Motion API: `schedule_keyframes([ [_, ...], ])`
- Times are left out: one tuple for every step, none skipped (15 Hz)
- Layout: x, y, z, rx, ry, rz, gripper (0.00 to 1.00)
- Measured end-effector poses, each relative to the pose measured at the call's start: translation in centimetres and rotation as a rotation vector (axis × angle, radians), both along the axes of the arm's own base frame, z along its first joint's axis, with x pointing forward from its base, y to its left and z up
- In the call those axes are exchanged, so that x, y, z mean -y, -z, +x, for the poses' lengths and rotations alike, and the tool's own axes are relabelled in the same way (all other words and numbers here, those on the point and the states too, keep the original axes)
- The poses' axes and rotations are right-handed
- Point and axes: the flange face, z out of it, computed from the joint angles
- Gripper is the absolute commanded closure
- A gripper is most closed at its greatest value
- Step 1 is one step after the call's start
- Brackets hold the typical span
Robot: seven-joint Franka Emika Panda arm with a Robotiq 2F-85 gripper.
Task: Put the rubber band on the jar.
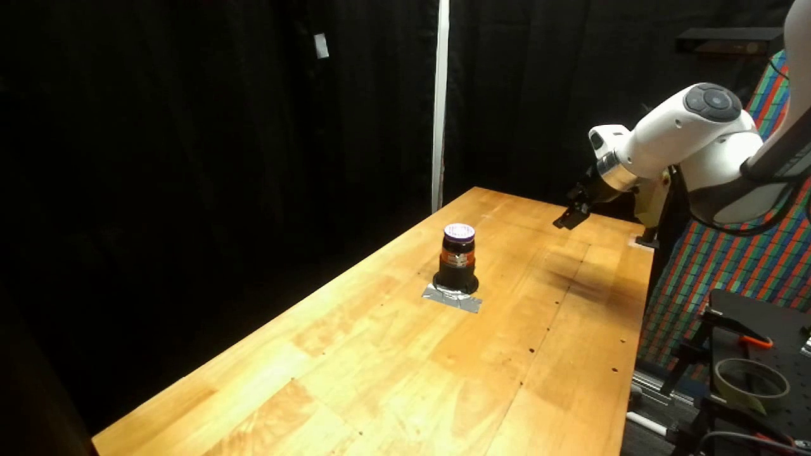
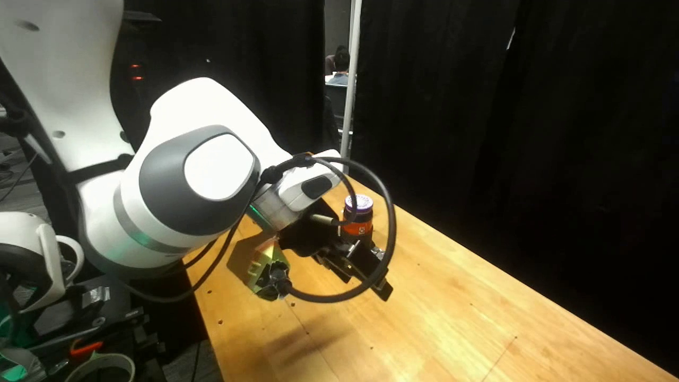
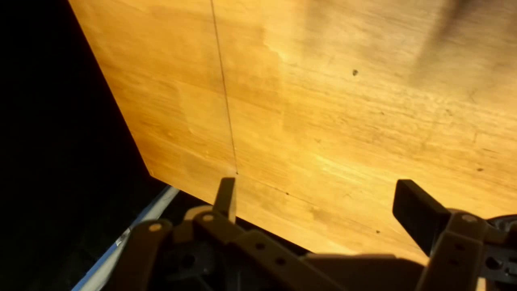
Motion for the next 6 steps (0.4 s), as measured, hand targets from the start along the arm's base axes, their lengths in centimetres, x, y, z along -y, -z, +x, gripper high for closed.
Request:
schedule_keyframes([
  [0.7,-0.5,0.1,-0.039,0.011,-0.016,0.00],
  [1.1,-1.0,0.2,-0.072,0.027,-0.025,0.00],
  [1.3,-1.4,0.4,-0.098,0.046,-0.025,0.01],
  [1.2,-1.8,0.6,-0.126,0.063,-0.025,0.00],
  [1.0,-2.3,0.8,-0.153,0.079,-0.020,0.00],
  [0.6,-2.9,1.3,-0.176,0.095,-0.013,0.00],
])
